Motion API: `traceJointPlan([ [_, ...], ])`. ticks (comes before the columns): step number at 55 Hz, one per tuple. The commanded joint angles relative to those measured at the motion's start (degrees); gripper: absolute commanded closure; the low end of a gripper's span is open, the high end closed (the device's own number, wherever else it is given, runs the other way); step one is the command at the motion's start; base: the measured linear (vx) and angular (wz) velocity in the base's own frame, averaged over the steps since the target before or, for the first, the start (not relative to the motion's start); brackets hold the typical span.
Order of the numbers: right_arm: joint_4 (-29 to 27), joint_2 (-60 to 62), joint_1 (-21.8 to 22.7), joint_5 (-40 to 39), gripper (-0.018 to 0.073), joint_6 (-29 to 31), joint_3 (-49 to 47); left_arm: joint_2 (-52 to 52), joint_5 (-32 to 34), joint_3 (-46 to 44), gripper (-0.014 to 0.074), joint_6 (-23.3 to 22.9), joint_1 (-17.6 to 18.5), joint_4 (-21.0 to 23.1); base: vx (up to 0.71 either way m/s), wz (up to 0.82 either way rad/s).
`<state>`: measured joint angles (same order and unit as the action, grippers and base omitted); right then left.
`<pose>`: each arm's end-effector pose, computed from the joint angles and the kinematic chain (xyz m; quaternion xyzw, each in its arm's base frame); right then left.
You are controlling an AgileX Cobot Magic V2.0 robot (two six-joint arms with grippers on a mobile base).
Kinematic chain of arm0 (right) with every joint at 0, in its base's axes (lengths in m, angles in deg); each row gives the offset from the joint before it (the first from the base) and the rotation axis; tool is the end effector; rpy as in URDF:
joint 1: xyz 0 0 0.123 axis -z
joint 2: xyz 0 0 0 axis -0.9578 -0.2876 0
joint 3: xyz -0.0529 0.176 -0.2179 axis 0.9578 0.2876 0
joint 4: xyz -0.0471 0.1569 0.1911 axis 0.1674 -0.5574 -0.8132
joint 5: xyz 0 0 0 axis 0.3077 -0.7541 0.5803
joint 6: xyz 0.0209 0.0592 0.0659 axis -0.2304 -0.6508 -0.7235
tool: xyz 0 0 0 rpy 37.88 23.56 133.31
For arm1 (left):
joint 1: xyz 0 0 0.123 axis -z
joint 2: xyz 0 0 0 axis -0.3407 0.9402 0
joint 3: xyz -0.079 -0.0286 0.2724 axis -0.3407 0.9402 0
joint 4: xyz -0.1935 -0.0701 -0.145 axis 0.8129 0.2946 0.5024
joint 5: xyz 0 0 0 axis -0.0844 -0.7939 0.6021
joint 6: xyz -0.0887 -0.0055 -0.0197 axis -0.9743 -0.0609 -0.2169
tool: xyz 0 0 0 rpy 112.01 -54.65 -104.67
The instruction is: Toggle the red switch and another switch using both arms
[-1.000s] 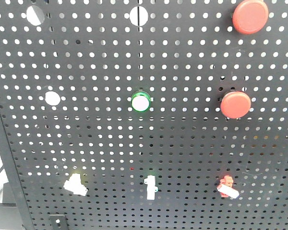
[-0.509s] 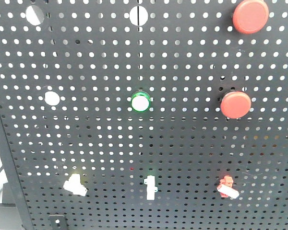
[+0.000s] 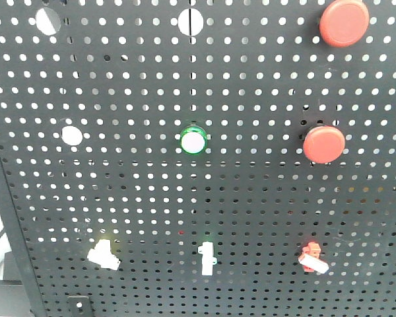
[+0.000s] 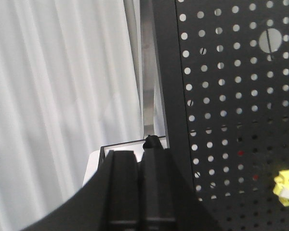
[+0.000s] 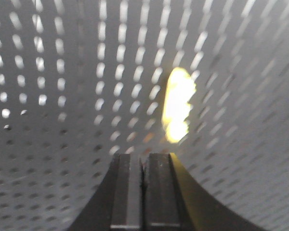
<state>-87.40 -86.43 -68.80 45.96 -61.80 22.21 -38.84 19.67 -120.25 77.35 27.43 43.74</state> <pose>0.0950 -0.0064 0.3792 -0.0051 0.7364 -0.0495 0.6747 0.0975 -0.0128 0.3534 0.0807 0.6663 -0.0075 0.7413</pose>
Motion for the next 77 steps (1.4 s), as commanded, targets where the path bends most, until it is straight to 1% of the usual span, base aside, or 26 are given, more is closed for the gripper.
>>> traceJointPlan([
  [1, -3.33, -0.80, 0.22, -4.35, 0.0566, -0.17, -1.97, 0.67, 6.68, -2.16, 0.0594, -2.37, 0.12, 2.36, 0.00, 0.00],
  [4, -5.48, -0.80, 0.22, -4.36, 0.0566, -0.11, -1.97, 0.67, 5.95, -2.16, 0.0594, -3.59, 0.70, 4.52, 0.00, 0.00],
  [8, -7.76, -0.80, 0.22, -4.16, 0.0566, -0.11, -1.97, 1.27, 4.58, -2.16, 0.0594, -3.39, 2.49, 6.73, 0.00, 0.00],
  [10, -8.73, -0.80, 0.22, -4.07, 0.0566, 0.15, -1.97, 2.12, 3.56, -2.16, 0.0594, -3.22, 4.14, 7.29, 0.00, 0.00],
  [14, -9.22, -0.80, 0.22, -3.43, 0.0566, 0.29, -1.97, 4.30, 3.56, -2.16, 0.0594, -2.84, 7.70, 7.58, 0.00, 0.00],
  [17, -9.31, -0.80, 0.22, -2.90, 0.0566, 0.29, -1.97, 6.49, 3.56, -2.16, 0.0594, -2.63, 11.04, 7.58, 0.00, 0.00],
  [23, -9.36, -0.80, 0.22, -1.42, 0.0566, 0.29, -1.97, 11.24, 6.21, -2.16, 0.0594, -0.19, 18.09, 7.58, 0.00, 0.00],
  [26, -9.36, -0.80, 0.22, -0.85, 0.0566, 0.29, -1.97, 14.25, 8.67, -2.16, 0.0594, 1.63, 21.22, 7.39, 0.00, 0.00],
  [28, -9.36, -0.80, 0.22, -0.46, 0.0566, 0.29, -1.97, 15.78, 10.04, -2.16, 0.0594, 2.06, 22.67, 7.39, 0.00, 0.00],
  [32, -9.36, -0.80, 0.22, 0.31, 0.0566, 0.29, -1.97, 19.12, 12.62, -2.16, 0.0594, 2.06, 24.45, 7.39, 0.00, 0.00],
  [38, -9.36, -0.80, 0.22, 0.90, 0.0566, 0.29, -1.97, 23.17, 15.78, -2.22, 0.0594, 2.97, 24.71, 7.15, 0.00, 0.00],
  [58, -9.36, -0.80, 0.22, 3.80, 0.0566, 0.29, -1.97, 30.24, 26.04, -2.33, 0.0594, 2.99, 22.92, 7.66, 0.00, 0.00],
  [71, -9.36, -0.80, 0.22, 4.72, 0.0566, 0.55, -1.97, 33.85, 25.48, -7.37, 0.0594, 3.08, 22.14, 7.60, 0.00, 0.00],
  [77, -9.36, -0.80, 0.22, 4.85, 0.0566, 0.55, -1.97, 36.39, 22.55, -9.98, 0.0594, 2.86, 22.14, 7.66, 0.00, 0.00],
])
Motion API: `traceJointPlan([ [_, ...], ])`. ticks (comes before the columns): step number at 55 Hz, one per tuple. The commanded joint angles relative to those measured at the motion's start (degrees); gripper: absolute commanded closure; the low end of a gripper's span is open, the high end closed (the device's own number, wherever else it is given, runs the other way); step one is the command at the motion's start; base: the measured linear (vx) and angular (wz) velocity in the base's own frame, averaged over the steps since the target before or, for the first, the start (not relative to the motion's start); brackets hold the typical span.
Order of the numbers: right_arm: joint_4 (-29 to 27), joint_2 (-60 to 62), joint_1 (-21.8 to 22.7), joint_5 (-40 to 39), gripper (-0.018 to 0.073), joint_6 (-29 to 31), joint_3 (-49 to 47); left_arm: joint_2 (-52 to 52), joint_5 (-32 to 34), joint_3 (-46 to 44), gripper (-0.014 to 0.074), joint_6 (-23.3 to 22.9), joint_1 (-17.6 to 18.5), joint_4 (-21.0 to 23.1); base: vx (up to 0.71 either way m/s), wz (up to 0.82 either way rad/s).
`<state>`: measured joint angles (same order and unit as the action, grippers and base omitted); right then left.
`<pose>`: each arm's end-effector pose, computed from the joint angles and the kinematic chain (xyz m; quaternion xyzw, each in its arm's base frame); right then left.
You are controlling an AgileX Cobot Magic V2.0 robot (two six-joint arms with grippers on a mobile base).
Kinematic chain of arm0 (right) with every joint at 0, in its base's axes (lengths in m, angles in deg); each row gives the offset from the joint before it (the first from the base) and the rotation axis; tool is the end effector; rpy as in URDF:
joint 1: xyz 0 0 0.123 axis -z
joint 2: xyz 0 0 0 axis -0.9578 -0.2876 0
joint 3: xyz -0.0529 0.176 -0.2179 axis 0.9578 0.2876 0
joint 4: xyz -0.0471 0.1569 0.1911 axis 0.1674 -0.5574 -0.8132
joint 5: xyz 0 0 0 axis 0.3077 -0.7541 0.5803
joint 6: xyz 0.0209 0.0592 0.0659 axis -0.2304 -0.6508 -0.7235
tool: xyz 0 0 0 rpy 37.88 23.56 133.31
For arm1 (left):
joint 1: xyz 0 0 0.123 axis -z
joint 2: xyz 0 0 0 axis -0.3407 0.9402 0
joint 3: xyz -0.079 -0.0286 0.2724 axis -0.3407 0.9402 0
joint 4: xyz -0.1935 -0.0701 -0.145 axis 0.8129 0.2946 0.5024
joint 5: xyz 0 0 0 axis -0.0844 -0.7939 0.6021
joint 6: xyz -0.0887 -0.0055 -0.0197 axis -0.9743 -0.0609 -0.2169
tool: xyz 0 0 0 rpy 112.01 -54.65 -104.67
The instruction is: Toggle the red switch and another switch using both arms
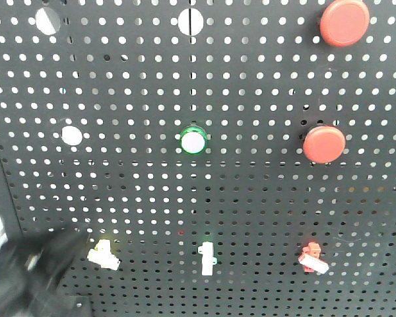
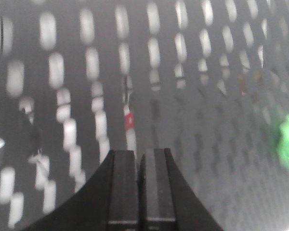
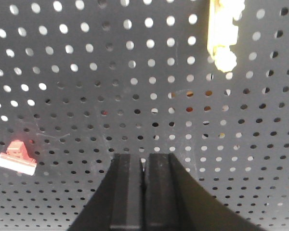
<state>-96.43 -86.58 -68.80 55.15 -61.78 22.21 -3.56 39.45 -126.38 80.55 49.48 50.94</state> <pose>0.0936 0.0015 0.3654 0.0211 0.7860 0.0301 0.6171 0.2044 -0.1124 0.3189 0.1913 0.7046 -0.1475 0.6672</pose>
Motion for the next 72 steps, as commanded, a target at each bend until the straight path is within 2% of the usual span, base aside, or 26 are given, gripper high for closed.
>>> traceJointPlan([
  [1, -0.33, -0.64, 0.22, -4.28, 0.0566, 0.59, -1.97, 1.44, 2.28, -4.09, 0.0594, -0.34, 0.09, 0.46, 0.00, 0.00],
  [9, -0.28, -0.64, 0.22, -4.25, 0.0566, 0.58, -1.97, 2.57, -0.41, -2.51, 0.0594, -0.74, 0.09, 0.63, 0.00, 0.00],
  [14, 0.10, -0.64, 0.22, -4.25, 0.0566, 0.71, -1.97, 1.80, 2.37, 0.84, 0.0594, -0.75, 0.09, 2.25, 0.00, 0.01],
  [22, 0.57, -0.64, 0.22, -4.23, 0.0566, 0.71, -1.97, 1.18, 9.04, 7.26, 0.0594, -0.58, 0.09, 7.21, 0.00, 0.00],
  [27, 0.52, -0.64, 0.22, -4.23, 0.0566, 0.71, -1.97, 1.23, 9.38, 9.81, 0.0594, -0.53, 0.09, 9.57, 0.00, 0.00],
  [41, 0.08, -0.64, 0.22, -4.03, 0.0566, 0.73, -1.97, 1.18, 7.24, 13.78, 0.0594, -0.84, 0.09, 9.44, 0.00, 0.00],
  [52, -4.30, -0.89, 0.22, -3.32, 0.0566, 1.98, -1.97, -3.18, 6.91, 13.78, 0.0594, -2.66, 0.32, 9.44, 0.00, 0.00],
  [56, -7.26, -1.47, 0.22, -3.01, 0.0566, 5.55, -1.97, -5.78, 6.19, 13.97, 0.0594, -2.09, 0.32, 9.40, 0.00, 0.00],
  [62, -13.06, -2.94, 0.22, -1.34, 0.0566, 14.34, -1.97, -10.00, 3.74, 14.29, 0.0594, -1.59, 0.32, 9.40, 0.00, 0.00],
  [66, -20.44, -4.21, 0.22, -0.12, 0.0566, 20.72, -1.37, -12.37, 1.20, 14.29, 0.0594, -1.39, 0.32, 9.40, 0.00, 0.00],
  [72, -34.93, -6.28, 0.22, 0.52, 0.0566, 33.99, 0.96, -14.80, -2.01, 14.31, 0.0594, 0.97, 0.32, 9.40, 0.00, 0.00],
])
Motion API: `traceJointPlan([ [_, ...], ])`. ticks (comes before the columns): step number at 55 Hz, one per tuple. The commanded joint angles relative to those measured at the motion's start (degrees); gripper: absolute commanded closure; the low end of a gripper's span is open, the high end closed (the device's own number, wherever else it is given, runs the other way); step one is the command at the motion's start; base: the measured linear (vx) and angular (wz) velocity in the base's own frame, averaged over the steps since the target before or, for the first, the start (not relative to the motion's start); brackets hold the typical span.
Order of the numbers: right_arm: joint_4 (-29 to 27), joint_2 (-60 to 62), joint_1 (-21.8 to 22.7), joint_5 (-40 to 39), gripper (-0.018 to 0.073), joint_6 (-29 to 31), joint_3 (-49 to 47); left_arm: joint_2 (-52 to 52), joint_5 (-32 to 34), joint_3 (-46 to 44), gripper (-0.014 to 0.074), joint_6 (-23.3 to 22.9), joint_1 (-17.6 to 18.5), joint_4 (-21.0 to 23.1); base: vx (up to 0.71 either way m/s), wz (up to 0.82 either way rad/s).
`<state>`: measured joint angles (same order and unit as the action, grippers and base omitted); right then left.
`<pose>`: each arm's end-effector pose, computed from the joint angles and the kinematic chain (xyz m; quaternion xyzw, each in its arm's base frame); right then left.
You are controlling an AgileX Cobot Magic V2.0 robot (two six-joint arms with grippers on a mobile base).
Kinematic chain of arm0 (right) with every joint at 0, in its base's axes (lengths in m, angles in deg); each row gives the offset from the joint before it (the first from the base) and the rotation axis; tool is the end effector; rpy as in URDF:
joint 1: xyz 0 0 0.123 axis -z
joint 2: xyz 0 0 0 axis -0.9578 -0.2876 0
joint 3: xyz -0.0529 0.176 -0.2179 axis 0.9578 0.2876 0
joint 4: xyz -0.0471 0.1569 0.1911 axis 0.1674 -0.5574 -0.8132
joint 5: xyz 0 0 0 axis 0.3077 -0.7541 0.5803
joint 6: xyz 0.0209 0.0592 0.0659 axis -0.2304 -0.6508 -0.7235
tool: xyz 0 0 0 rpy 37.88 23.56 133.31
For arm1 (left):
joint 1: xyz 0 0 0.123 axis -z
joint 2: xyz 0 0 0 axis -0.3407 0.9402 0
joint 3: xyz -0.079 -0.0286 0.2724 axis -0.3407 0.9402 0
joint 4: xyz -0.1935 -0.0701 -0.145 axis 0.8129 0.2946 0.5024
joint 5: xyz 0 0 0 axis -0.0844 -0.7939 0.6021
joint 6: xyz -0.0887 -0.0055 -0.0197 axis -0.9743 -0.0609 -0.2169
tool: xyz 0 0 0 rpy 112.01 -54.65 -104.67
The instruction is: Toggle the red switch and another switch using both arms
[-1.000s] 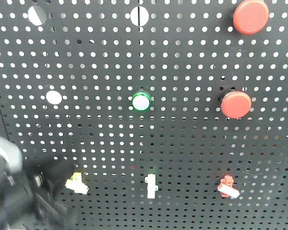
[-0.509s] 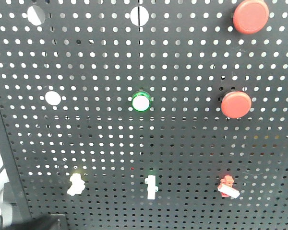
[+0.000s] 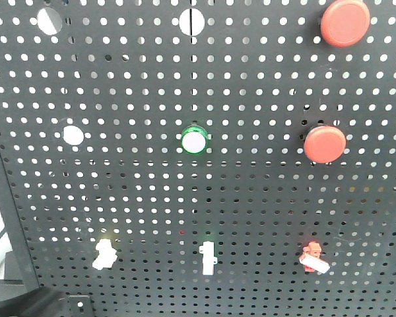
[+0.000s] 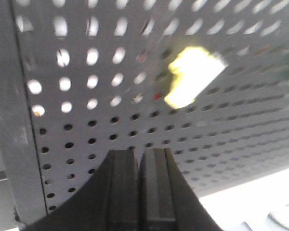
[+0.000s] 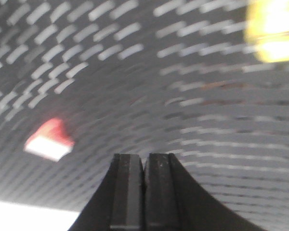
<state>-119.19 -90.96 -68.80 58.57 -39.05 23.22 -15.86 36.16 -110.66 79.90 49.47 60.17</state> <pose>0.1106 0.0199 0.3544 -0.0640 0.8031 0.1040 0.5832 0.1532 -0.0804 0.2658 0.1303 0.7598 -0.1778 0.6117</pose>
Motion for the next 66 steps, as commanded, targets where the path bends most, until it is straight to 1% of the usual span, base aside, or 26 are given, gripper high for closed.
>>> traceJointPlan([
  [1, -15.64, -2.32, 0.22, -2.90, 0.0566, 14.29, 0.61, -2.88, 0.85, -1.42, 0.0594, 2.16, 0.33, 0.17, 0.00, 0.00],
  [3, -20.44, -3.09, 0.22, -2.90, 0.0566, 18.46, 1.53, -3.26, 0.31, -1.42, 0.0594, 2.70, 0.33, 0.17, 0.00, 0.00],
  [4, -24.05, -3.39, 0.22, -2.90, 0.0566, 21.60, 2.24, -3.61, 0.10, -1.42, 0.0594, 3.06, 0.33, 0.17, 0.00, 0.00],
  [6, -28.89, -4.19, 0.22, -2.75, 0.0566, 25.74, 3.17, -3.88, -0.21, -1.42, 0.0594, 3.16, 0.33, 0.17, 0.00, 0.00],
  [9, -37.99, -5.65, 0.22, -1.83, 0.0566, 33.86, 4.58, -4.25, -0.45, -1.42, 0.0594, 3.21, 0.33, 0.17, 0.00, 0.00],
  [11, -43.08, -6.48, 0.22, -1.26, 0.0566, 37.53, 5.08, -4.35, -0.44, -1.42, 0.0594, 3.16, 0.33, 0.17, 0.00, 0.00],
  [12, -55.01, -10.33, 0.22, 2.32, 0.0566, 47.98, 5.39, -4.35, -0.72, -1.42, 0.0594, 3.10, 0.33, 0.17, 0.00, 0.00],
  [14, -57.80, -11.25, 0.22, 3.30, 0.0566, 49.71, 5.39, -4.35, -0.72, -1.42, 0.0594, 3.10, 0.33, 0.17, 0.00, 0.00],
  [18, -59.69, -13.66, 0.22, 4.94, 0.0566, 52.45, 5.39, -4.35, -0.72, -1.42, 0.0594, 3.10, 0.33, 0.17, 0.00, 0.00],
  [23, -59.82, -16.79, 0.22, 6.74, 0.0566, 52.97, 5.39, -4.35, -0.72, -1.42, 0.0594, 3.10, 0.33, 0.17, 0.00, 0.00],
  [27, -61.11, -18.95, 0.22, 8.63, 0.0566, 54.79, 5.39, -4.35, -0.72, -1.42, 0.0594, 3.10, 0.33, 0.17, 0.00, 0.00],
  [34, -65.23, -21.61, -0.67, 9.48, 0.0566, 57.69, 5.39, -4.35, -0.71, -1.42, 0.0594, 3.15, 0.33, 0.17, 0.00, 0.00],
  [43, -66.74, -22.63, -5.11, 5.92, 0.0566, 59.56, 5.39, -4.35, -0.85, -1.42, 0.0594, 3.15, 0.33, 0.17, 0.00, 0.00],
  [47, -68.11, -22.63, -7.55, 2.43, 0.0566, 61.63, 5.33, -4.35, -0.78, -1.42, 0.0594, 3.15, 0.33, 0.17, 0.00, 0.00],
  [53, -68.11, -22.63, -9.86, -3.38, 0.0566, 61.63, 5.02, -4.35, -0.85, -1.42, 0.0594, 3.15, 0.33, 0.17, 0.00, 0.00],
  [57, -68.11, -22.63, -10.32, -5.14, 0.0566, 61.49, 5.02, -4.35, -1.21, -1.42, 0.0594, 3.15, 0.33, 0.17, 0.00, 0.00],
  [66, -68.11, -22.63, -10.32, -3.68, 0.0566, 60.58, 4.05, -4.35, -1.26, -1.42, 0.0594, 3.15, 0.33, 0.17, 0.00, 0.00],
])
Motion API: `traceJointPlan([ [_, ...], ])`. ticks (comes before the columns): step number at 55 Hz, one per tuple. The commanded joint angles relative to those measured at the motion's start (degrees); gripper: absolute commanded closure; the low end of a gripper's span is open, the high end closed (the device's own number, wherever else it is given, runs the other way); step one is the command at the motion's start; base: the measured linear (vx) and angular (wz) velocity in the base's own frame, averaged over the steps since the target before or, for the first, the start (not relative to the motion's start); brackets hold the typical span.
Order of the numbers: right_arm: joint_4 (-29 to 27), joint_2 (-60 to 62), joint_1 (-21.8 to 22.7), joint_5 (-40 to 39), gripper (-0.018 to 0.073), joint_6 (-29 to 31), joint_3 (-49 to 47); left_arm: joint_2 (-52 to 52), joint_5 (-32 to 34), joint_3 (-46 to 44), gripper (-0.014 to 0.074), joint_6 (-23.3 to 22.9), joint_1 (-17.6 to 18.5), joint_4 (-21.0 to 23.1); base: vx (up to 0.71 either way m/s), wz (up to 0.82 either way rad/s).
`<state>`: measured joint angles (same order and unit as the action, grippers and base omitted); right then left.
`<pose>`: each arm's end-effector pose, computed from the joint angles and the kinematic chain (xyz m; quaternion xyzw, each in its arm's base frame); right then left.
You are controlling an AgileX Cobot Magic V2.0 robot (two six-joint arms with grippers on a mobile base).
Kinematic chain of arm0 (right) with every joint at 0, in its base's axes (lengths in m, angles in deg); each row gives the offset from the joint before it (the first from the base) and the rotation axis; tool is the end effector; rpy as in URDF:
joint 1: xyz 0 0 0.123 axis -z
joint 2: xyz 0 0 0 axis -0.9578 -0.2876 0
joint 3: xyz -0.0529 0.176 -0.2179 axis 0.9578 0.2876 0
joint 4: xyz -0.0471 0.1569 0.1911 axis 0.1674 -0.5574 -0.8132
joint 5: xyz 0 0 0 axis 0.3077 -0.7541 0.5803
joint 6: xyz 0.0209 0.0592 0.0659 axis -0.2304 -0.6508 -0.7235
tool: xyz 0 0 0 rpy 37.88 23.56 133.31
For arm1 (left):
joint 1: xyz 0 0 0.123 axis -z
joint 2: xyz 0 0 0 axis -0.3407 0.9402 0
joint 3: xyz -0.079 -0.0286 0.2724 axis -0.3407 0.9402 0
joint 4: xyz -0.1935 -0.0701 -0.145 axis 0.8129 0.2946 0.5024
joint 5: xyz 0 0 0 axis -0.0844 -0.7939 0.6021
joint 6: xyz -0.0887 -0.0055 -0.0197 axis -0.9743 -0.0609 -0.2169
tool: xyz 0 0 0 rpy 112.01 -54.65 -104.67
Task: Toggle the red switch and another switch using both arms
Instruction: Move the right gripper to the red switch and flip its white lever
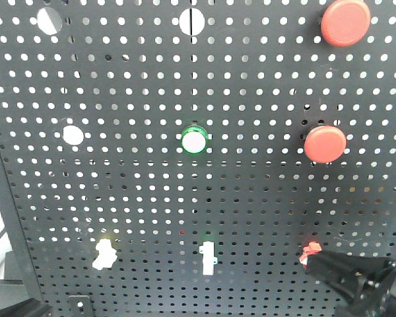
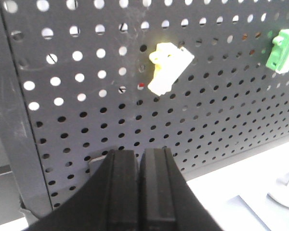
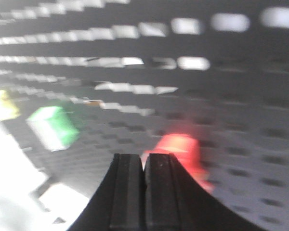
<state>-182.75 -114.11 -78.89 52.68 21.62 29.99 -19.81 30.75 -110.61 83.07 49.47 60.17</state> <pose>0.1933 0.0623 0.3009 -0.1307 0.7707 0.2642 0.5650 0.1420 -0.0767 0.2689 0.1594 0.7617 -0.1691 0.6049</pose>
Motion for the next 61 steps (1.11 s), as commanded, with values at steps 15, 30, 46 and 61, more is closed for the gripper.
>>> traceJointPlan([
  [15, -4.50, -0.92, -0.24, 3.13, 0.0566, -1.77, -5.56, -0.10, 3.93, -1.47, 0.0594, 0.41, 0.33, 0.16, 0.00, 0.00],
  [30, -3.25, -9.15, -1.63, 6.49, 0.0566, -1.82, -5.56, -0.10, 3.65, -1.47, 0.0594, 0.41, 0.33, -0.32, 0.00, 0.00],
  [46, -0.17, -13.52, -12.43, -0.59, 0.0566, -2.44, -4.88, -0.18, 3.49, -1.47, 0.0594, 0.41, 0.33, -0.38, 0.00, 0.00],
  [61, 0.24, -12.08, -20.35, -5.99, 0.0566, -3.16, -4.88, -0.18, 3.36, -1.47, 0.0594, 0.41, 0.33, -0.38, 0.00, 0.00],
])
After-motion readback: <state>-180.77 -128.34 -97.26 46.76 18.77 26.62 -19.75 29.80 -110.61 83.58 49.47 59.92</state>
